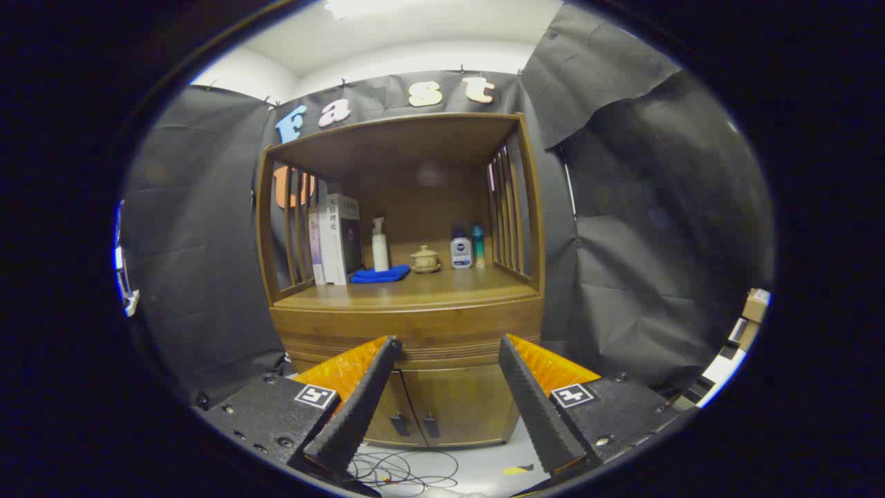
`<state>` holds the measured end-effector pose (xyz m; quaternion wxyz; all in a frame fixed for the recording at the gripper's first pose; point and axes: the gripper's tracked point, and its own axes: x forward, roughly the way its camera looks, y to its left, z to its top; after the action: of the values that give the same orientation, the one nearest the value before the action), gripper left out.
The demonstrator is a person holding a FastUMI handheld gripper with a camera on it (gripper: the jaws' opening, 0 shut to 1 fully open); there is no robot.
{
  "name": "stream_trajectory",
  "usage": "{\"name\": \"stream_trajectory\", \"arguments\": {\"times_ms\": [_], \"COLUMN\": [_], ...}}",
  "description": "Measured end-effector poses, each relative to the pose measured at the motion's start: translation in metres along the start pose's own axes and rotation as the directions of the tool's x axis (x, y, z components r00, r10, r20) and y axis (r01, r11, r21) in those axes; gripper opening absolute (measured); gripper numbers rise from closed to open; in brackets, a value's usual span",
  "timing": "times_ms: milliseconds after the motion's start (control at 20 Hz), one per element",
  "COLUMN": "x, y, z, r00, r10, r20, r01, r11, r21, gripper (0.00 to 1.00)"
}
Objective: Pull open the drawer, take out the items inside it, and place them on the countertop above the cabinet.
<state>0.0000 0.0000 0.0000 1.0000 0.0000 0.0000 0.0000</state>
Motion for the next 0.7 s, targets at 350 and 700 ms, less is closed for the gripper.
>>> {"name": "stream_trajectory", "arguments": {"times_ms": [350, 700], "x": [-0.0003, 0.0042], "y": [0.0033, 0.0035], "z": [-0.0022, -0.0025], "r00": [1.000, 1.000], "r10": [0.007, -0.003], "r20": [-0.005, -0.002], "r01": [-0.007, 0.003], "r11": [1.000, 1.000], "r21": [-0.007, -0.018], "gripper": [0.98, 0.98]}}
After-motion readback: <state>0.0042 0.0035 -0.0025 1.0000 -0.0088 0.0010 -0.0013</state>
